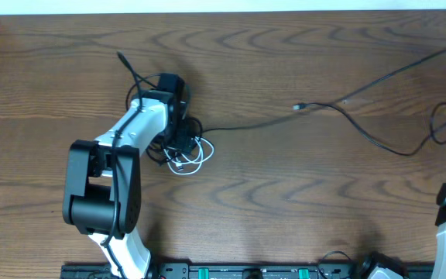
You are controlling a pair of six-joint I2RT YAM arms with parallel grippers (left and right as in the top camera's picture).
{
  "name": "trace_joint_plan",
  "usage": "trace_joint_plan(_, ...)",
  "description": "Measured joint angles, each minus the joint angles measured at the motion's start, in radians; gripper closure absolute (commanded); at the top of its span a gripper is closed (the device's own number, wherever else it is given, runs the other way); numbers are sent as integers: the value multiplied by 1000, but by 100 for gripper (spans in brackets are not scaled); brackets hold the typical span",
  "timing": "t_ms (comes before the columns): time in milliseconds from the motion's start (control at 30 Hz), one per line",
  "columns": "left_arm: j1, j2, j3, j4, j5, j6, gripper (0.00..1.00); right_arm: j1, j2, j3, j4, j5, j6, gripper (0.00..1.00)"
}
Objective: Untangle cables
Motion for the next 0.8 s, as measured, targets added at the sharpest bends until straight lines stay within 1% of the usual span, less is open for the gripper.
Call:
trace_joint_plan(200, 65, 0, 0, -5, -8, 0, 2, -111, 0, 0, -2, -5, -4, 99)
trace_joint_plan(433, 128, 0, 0, -5, -11, 0, 2, -167, 21, 0, 6, -19, -8, 99)
trace_joint_plan(633, 211, 0, 0, -5, -44, 0, 2, -225, 77, 0, 24, -10, -8, 99)
trace_joint_plan(800, 255, 0, 0, -6, -56, 0, 2, -268, 83, 0, 40, -7, -10, 99)
